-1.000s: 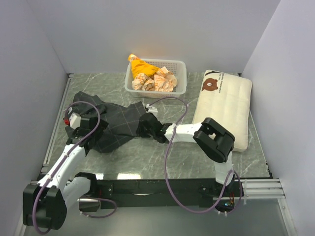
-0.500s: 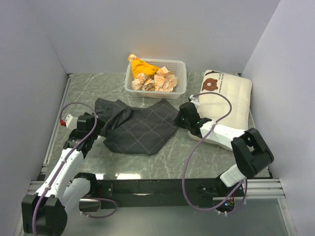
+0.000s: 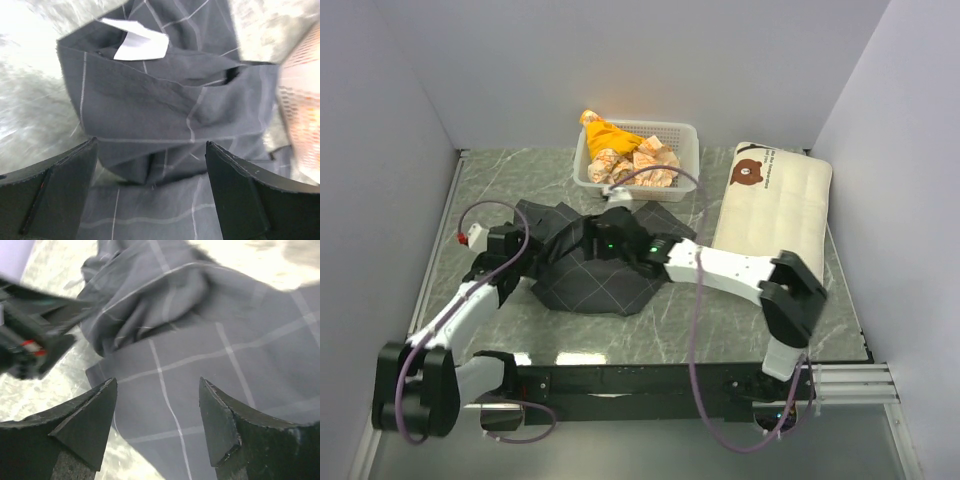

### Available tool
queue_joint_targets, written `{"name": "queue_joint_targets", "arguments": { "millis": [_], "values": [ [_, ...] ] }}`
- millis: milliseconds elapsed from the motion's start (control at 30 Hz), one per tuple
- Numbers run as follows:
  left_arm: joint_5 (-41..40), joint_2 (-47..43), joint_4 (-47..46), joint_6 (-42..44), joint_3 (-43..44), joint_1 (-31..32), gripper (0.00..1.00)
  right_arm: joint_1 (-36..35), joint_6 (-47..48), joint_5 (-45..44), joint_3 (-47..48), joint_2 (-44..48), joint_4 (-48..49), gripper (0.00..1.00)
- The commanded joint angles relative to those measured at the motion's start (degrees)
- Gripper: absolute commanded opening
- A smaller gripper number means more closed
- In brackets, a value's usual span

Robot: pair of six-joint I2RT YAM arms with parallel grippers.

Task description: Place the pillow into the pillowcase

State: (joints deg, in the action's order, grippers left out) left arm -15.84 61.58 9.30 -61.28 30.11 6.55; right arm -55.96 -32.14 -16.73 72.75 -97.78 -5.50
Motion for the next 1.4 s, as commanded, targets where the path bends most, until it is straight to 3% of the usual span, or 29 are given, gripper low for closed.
{"name": "queue_joint_targets", "arguments": {
  "millis": [0,67,133,167,200,267,300,367,400,567,833,967,1000,1033,1067,1100,1133,1200,1233,1367],
  "values": [
    [2.30,7.48,-8.86,0.28,1.35,-0.74,0.93,-1.34,4.98,3.54,8.52,-10.04,1.80,0.74],
    [3.44,11.44,-11.67,0.19,2.23,-1.53,0.90,-1.60,5.95,4.60,10.38,-13.73,3.29,0.76],
    [4.58,14.60,-12.63,0.28,3.81,-2.59,0.74,-1.78,6.65,6.18,13.55,-16.20,3.39,0.77],
    [5.28,15.40,-12.81,0.54,4.77,-2.77,0.67,-2.13,6.74,6.18,14.86,-18.57,2.87,0.78],
    [5.38,16.63,-12.82,0.72,5.31,-2.94,0.51,-2.31,6.83,6.18,17.57,-19.72,2.25,0.79],
    [5.81,17.43,-11.94,0.89,6.19,-3.12,0.33,-2.83,6.83,4.87,20.40,-23.05,0.14,0.80],
    [6.08,17.61,-11.76,0.90,6.19,-3.12,0.16,-2.92,6.57,4.43,23.55,-24.12,-1.95,0.81],
    [6.69,17.26,-11.76,0.72,5.41,-3.21,0.03,-3.27,6.21,3.38,27.07,-27.88,-4.42,0.83],
    [6.78,16.30,-11.76,0.46,5.05,-3.21,0.01,-3.36,5.95,2.85,30.57,-29.21,-7.22,0.83],
    [7.05,13.31,-10.18,0.10,3.73,-3.73,0.01,-3.54,4.55,-1.01,38.59,-35.90,-13.83,0.83],
    [5.81,9.17,-6.93,0.28,4.52,-4.61,0.01,-3.36,2.44,-5.24,36.15,-36.44,-17.35,0.79],
    [5.64,9.78,-6.84,0.63,4.87,-4.79,0.01,-3.19,1.47,-7.00,30.90,-32.75,-16.31,0.64],
    [5.73,10.48,-6.75,0.72,4.96,-4.79,0.04,-3.19,1.47,-7.09,29.57,-31.61,-14.91,0.61],
    [5.73,10.75,-6.32,0.89,5.13,-4.79,0.12,-3.19,1.47,-7.26,28.51,-29.60,-14.37,0.49],
    [5.47,10.84,-6.49,1.07,5.40,-4.79,0.24,-3.10,1.29,-7.35,26.76,-28.62,-13.84,0.42],
    [5.38,10.67,-6.75,1.16,5.31,-4.79,0.42,-3.01,1.03,-7.52,26.05,-27.74,-13.58,0.34],
    [5.38,10.40,-7.71,1.42,4.96,-4.79,0.52,-2.92,1.03,-7.18,25.17,-25.82,-13.14,0.21],
    [5.99,9.96,-8.51,1.86,4.78,-4.70,0.76,-2.57,0.59,-7.00,22.97,-23.87,-12.61,0.10],
    [6.17,9.96,-8.77,2.56,4.87,-4.61,0.80,-2.57,0.50,-7.09,22.09,-21.78,-12.17,0.02],
    [5.47,10.57,-8.86,4.67,5.93,-1.90,0.88,-1.96,0.41,-6.39,17.09,-16.40,-10.59,0.00]
  ]
}}
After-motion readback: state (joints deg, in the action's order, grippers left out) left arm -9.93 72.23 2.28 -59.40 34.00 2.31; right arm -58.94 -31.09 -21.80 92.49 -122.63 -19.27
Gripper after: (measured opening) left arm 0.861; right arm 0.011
